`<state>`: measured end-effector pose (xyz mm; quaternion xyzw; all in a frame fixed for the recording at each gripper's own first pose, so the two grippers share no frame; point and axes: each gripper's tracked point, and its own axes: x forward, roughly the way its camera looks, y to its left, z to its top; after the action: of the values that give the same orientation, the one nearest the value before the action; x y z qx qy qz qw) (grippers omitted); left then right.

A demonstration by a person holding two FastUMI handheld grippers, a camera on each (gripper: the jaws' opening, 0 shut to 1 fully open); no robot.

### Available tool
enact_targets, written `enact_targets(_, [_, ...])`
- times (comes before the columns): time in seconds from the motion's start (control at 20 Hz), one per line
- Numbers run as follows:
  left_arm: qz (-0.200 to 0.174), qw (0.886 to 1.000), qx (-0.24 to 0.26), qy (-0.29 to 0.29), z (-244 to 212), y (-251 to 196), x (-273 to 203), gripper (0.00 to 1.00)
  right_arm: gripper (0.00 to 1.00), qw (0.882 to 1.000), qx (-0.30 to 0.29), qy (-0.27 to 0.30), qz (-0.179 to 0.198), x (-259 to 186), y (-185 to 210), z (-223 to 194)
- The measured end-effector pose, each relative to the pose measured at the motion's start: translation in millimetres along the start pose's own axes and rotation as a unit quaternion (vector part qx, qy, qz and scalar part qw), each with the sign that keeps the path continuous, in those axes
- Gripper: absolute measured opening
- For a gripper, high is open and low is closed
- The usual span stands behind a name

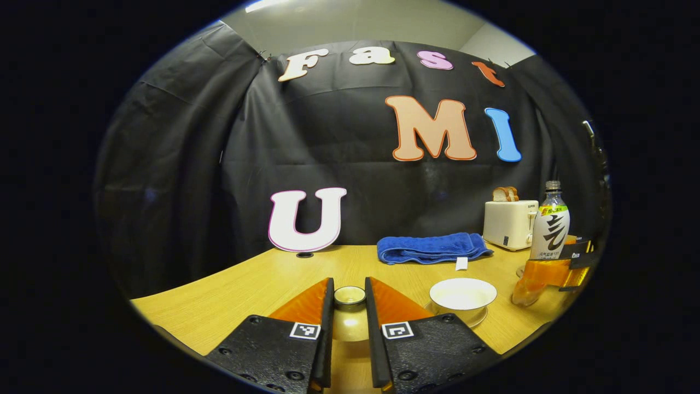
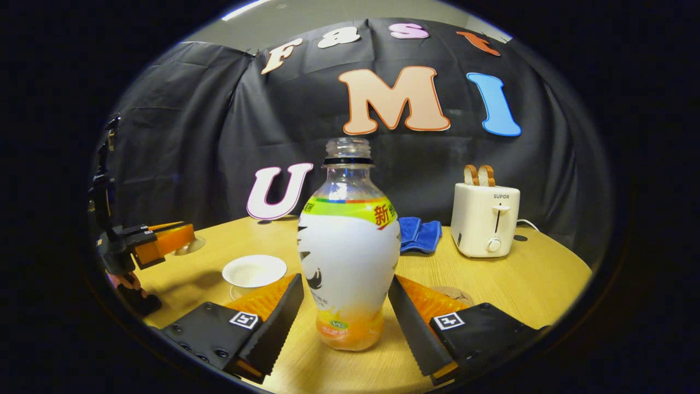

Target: Open the teacup lid with one hand, grasp the water bottle and pour water into the teacup with the other hand; after pouring, place the water bottle on the coaster and then close the teacup lid.

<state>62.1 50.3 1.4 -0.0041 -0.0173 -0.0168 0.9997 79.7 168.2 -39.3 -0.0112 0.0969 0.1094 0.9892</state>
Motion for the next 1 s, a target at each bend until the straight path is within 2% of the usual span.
enact_targets(0.05, [0.0, 1.0, 0.0, 0.001, -1, 0, -1, 0.26, 0.99, 1.0, -0.002, 0.008, -0.008, 2, -1, -2])
enact_targets(0.3, [-0.006, 1.0, -0.001, 0.002, -1, -2, -1, 0.26, 0.72, 0.999, -0.002, 0.027, -0.027, 5, -4, -7])
enact_targets(0.35, [-0.006, 1.0, -0.001, 0.001, -1, -2, -1, 0.28, 0.72, 0.999, -0.008, 0.027, -0.036, 6, -7, -9])
enact_targets(0.4, [-0.006, 1.0, -0.001, 0.002, -1, -2, -1, 0.26, 0.62, 0.998, -0.019, 0.024, -0.047, 5, -10, -7])
enact_targets(0.5, [-0.006, 1.0, -0.001, 0.001, -1, -2, -1, 0.26, 0.62, 0.995, -0.063, 0.026, -0.078, 4, -22, -4])
enact_targets(0.65, [-0.005, 1.0, -0.002, 0.002, 0, -2, -3, 0.26, 0.62, 0.983, -0.144, 0.036, -0.109, 4, -31, 3])
enact_targets(0.75, [-0.005, 1.0, -0.002, 0.003, 0, -2, -2, 0.27, 0.62, 0.968, -0.21, 0.037, -0.133, 5, -36, 13])
enact_targets(0.8, [-0.004, 1.0, -0.002, 0.003, 0, -2, -2, 0.26, 0.61, 0.956, -0.252, 0.035, -0.145, 4, -39, 21])
enact_targets(1.0, [-0.004, 1.0, -0.002, 0.003, 0, -2, -1, 0.27, 0.61, 0.88, -0.436, 0.031, -0.187, 1, -42, 42])
